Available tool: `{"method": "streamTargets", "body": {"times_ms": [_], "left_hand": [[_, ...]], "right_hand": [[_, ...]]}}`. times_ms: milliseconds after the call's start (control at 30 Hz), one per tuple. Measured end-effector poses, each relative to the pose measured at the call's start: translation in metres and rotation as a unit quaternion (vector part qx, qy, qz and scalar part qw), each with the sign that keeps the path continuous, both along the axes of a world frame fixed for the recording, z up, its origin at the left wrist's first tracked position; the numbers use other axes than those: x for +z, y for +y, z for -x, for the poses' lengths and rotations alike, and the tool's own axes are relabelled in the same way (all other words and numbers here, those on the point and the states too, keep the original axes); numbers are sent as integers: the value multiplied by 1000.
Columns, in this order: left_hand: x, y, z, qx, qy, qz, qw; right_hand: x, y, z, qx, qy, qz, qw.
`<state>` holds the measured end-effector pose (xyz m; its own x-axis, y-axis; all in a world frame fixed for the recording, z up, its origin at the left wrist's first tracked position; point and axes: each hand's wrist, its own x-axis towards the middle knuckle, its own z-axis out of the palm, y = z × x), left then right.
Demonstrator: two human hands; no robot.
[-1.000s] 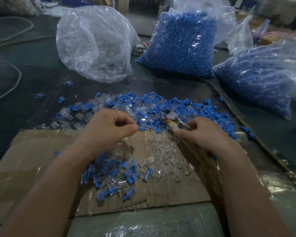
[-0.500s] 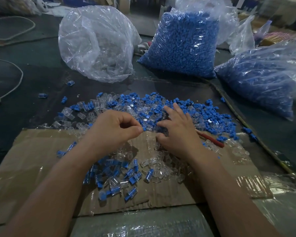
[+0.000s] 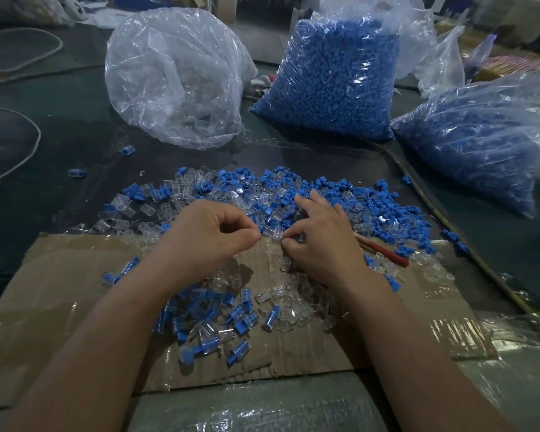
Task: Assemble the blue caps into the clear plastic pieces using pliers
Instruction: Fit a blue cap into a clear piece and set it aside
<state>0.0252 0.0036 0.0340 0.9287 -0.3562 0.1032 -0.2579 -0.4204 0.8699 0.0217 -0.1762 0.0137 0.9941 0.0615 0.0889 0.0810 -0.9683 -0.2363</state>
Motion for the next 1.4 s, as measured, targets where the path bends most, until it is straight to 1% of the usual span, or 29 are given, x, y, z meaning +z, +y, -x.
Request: {"method": "streamTargets", "body": {"times_ms": [133, 200, 267, 333, 400, 467, 567, 633, 700, 767, 867, 933, 1000, 1067, 1233, 1400], "left_hand": [[-1, 0, 0, -2, 0, -4, 1000], [0, 0, 0, -3, -5, -5, 1000], [1, -1, 2, -5, -4, 9, 1000], [2, -3, 3, -9, 0, 28, 1000], [3, -5, 4, -16, -7, 31, 999], [4, -6, 4, -16, -26, 25, 999], [3, -5, 4, 8, -37, 44, 998], [3, -4, 3, 34, -24, 76, 996], [3, -4, 2, 55, -10, 111, 992], [4, -4, 2, 67, -19, 115, 991], [4, -4, 2, 71, -34, 82, 993], [3, -4, 1, 74, -20, 85, 993], [3, -4, 1, 74, -10, 87, 993], [4, -4, 1, 69, -9, 85, 994], [2, -3, 2, 53, 7, 89, 995], [0, -5, 1, 37, 18, 90, 995]], "right_hand": [[2, -1, 3, 12, 3, -11, 1000], [4, 0, 5, 25, -10, -24, 999], [8, 2, 9, 45, -48, -79, 995], [13, 4, 13, 71, -74, -166, 981], [15, 7, 17, 102, -57, -224, 968], [14, 10, 18, 118, -32, -246, 962], [13, 10, 16, 80, -31, -275, 958], [14, 4, 14, 18, -78, -283, 956], [16, -6, 11, -51, -121, -263, 956], [16, -13, 9, -86, -123, -227, 962], [10, -13, 6, -74, -82, -160, 981], [6, -8, 5, -43, -58, -96, 993], [3, -5, 3, -29, -43, -28, 998], [2, -3, 3, -29, -38, 18, 999], [5, 0, 6, -23, -47, 17, 998], [8, 3, 8, 25, -36, 9, 999]]}}
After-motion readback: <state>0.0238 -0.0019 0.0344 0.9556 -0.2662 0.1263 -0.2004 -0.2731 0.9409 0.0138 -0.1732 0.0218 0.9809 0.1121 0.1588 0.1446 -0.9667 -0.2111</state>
